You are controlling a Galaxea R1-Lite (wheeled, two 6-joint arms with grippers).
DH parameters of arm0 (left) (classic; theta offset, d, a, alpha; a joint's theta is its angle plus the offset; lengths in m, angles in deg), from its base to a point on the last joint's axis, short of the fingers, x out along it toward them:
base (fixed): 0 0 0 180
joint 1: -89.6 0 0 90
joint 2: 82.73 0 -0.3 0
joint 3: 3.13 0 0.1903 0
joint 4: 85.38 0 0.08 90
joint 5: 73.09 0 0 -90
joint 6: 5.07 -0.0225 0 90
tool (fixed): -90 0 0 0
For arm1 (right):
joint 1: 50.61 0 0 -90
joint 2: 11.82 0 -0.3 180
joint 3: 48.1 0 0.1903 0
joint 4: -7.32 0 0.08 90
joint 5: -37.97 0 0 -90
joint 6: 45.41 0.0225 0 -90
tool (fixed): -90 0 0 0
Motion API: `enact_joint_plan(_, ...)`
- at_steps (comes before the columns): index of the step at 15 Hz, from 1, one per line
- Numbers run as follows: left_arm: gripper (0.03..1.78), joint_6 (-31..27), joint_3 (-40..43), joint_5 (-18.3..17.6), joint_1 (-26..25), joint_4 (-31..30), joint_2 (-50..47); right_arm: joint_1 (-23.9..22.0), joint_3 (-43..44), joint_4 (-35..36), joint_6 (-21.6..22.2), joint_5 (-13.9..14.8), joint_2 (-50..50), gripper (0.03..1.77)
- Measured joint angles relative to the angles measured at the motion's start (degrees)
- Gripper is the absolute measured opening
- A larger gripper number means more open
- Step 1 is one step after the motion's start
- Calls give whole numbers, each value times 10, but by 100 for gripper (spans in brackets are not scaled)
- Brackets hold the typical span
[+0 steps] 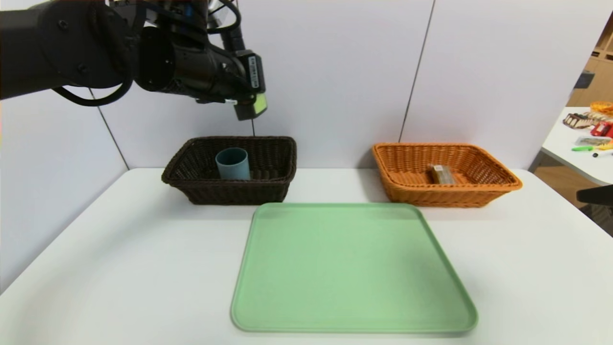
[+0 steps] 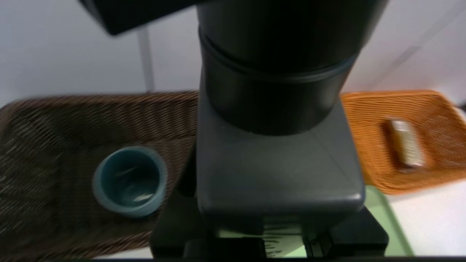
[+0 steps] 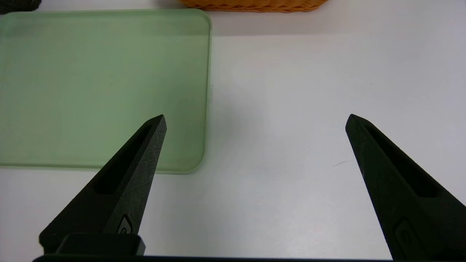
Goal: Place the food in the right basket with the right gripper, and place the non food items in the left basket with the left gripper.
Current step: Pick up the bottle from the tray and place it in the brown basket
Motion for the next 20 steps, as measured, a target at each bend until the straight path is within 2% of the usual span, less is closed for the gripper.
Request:
enact_joint_plan(3, 62, 8, -6, 49, -53, 55, 3, 0, -1, 0, 0, -9, -2, 170)
enact_joint_plan(6, 62, 27, -5, 58, -98, 90, 8, 0, -1, 0, 0, -13, -1, 170)
enact_joint_plan(10, 62, 30, -6, 68, -134, 88, 31, 0, 0, 1, -1, -13, 0, 170)
enact_joint_plan(20, 62, 32, -9, 69, -166, 42, 136, 0, 1, 1, -1, -13, 3, 170)
